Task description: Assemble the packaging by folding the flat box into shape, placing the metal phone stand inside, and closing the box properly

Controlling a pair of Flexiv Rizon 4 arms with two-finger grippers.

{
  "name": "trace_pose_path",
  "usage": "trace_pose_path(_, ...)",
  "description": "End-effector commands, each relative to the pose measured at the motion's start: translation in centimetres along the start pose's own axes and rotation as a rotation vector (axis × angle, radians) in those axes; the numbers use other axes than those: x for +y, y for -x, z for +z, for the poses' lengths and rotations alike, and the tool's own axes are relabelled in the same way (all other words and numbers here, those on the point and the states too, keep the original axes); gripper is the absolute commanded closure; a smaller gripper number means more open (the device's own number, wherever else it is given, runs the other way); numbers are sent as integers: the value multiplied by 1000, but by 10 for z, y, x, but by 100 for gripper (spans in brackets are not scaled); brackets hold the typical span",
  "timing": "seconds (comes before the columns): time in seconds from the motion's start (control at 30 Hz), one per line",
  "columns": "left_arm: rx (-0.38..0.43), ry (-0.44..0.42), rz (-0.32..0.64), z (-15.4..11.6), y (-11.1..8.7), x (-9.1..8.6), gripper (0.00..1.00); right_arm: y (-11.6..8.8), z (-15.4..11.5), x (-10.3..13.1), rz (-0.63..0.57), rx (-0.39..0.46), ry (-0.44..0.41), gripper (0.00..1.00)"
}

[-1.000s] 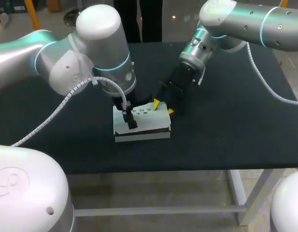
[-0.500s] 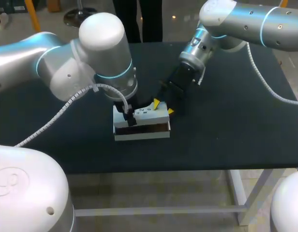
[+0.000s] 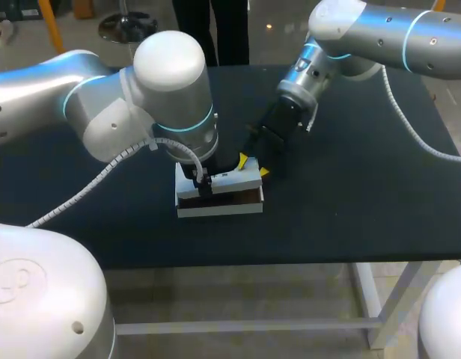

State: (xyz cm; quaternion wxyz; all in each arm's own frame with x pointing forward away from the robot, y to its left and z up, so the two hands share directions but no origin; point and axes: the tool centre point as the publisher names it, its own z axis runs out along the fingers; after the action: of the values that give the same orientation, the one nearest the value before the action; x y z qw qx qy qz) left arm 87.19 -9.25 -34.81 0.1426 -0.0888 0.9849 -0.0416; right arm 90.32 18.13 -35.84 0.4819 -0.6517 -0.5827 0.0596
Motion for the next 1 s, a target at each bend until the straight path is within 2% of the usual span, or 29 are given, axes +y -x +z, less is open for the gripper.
trace_pose_path(0.03, -5, 4, 5, 4, -2, -2, 65, 2, 2, -2, 0, 0, 2, 52)
trace_pose_path(0.53, 3, 1, 27, 9, -10, 2, 65, 11, -1, -16, -1, 12, 33, 51)
trace_pose_path(1.0, 16, 25, 58, 14, -19, 0, 59, 17, -6, -32, -37, 44, 78, 54)
